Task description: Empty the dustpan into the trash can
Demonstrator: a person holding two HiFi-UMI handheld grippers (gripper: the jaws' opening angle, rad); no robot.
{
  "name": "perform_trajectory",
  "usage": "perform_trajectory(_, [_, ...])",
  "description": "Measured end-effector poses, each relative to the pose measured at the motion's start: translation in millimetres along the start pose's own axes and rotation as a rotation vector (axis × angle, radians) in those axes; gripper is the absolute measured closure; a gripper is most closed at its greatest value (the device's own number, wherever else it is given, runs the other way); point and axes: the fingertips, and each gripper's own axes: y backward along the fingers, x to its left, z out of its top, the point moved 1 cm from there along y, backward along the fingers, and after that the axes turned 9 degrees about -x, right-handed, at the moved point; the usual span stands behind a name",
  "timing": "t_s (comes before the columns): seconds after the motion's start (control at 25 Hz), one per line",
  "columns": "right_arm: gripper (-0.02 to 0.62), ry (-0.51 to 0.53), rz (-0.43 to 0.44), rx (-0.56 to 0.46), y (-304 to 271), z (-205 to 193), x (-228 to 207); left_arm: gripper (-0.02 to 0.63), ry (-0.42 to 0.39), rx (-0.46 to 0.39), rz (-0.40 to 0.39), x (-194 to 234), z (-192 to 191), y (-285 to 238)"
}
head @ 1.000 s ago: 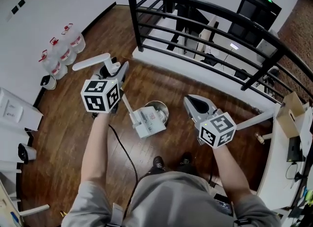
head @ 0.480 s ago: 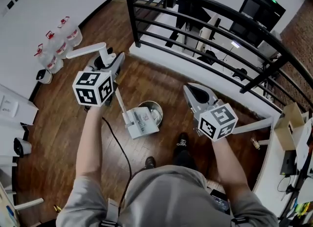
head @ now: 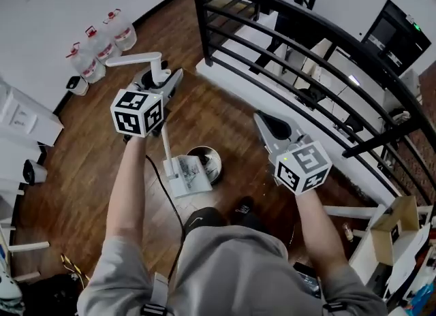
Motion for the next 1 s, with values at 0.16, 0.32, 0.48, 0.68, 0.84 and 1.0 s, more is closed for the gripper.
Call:
perform_trajectory(0.16, [0.595,-0.024,0.03,0.015,-11,-9,-20,0.425,0.007,0.027,-0.006,5,-9,-30])
perform_trajectory(0.32, [0.595,-0.022,0.032,0.025,-30,-13,-45,0.425,0.013,0.02,-0.026,15,-13,-60])
perform_trajectory(0.48, [0.595,-0.008,0.008,0.057,-55,-19,-77,0.428,0.036,0.014,-0.052,21,-25,-94])
perform_trajectory(0.68, [0.595,0.014,0.0,0.071,-90,-11,-108,0.431,0.063,0.028,-0.101,20,-39,-137])
perform_trajectory(0.84, [0.595,0.001,0.001,0.074,-107,-9,-124,0.431,0.089,0.063,-0.12,18,-51,-158])
perform_trajectory(1.0, [0.595,-0.015,0.003,0.074,-112,-9,-148,0.431,0.09,0.087,-0.128,7,-54,-178])
